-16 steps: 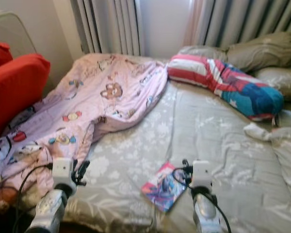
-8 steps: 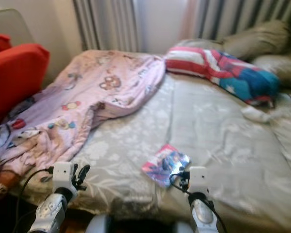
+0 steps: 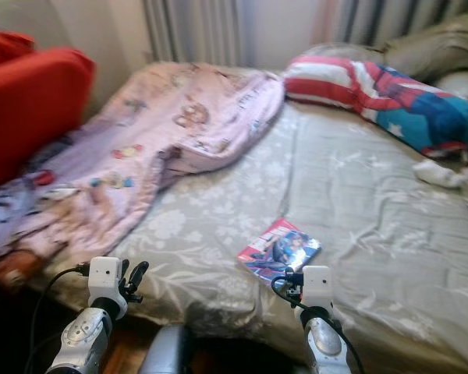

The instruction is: Clean up the room

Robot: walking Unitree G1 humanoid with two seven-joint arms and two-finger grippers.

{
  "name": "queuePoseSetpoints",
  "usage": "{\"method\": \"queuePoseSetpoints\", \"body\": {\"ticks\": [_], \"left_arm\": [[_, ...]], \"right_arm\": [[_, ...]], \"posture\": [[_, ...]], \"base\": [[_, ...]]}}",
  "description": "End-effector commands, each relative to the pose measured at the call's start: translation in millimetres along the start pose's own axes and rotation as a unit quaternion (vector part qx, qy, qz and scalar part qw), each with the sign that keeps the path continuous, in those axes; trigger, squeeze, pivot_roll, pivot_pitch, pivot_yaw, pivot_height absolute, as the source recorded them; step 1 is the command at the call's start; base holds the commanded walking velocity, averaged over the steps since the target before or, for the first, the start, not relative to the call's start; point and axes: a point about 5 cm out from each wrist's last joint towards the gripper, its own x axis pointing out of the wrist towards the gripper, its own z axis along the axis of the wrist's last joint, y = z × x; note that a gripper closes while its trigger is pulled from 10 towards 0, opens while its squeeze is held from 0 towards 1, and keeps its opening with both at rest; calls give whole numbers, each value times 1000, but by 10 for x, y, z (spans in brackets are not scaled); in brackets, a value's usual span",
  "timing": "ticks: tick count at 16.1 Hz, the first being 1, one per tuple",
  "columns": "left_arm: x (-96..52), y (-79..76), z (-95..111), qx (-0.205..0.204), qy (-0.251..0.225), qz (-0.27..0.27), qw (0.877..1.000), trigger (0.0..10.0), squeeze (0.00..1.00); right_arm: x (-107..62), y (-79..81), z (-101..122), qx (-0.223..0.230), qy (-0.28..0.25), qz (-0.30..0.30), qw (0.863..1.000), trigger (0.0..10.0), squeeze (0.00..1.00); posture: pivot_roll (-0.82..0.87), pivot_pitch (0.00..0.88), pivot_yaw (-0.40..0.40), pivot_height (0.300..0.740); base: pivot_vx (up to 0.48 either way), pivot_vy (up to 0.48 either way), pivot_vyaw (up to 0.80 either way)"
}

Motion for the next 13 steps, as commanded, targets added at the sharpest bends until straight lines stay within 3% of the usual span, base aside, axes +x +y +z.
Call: {"method": "queuePoseSetpoints", "body": {"ticks": [1,2,13], "left_arm": [[15,42,35,-4,-3,10,1000,10000,0],[27,23,47,-5,-6,9,1000,10000,0],[29,-20,43,-4,-5,0,1000,10000,0]], "right_arm": [[20,47,21,-5,-1,11,1000,10000,0],[24,49,28,-6,-2,15,1000,10000,0],[1,65,-42,-1,17,14,1000,10000,0]], "posture": [[80,69,34,626],[82,81,32,626],[81,116,36,626]], "base": [[0,0,638],[0,0,750],[247,0,0]]}}
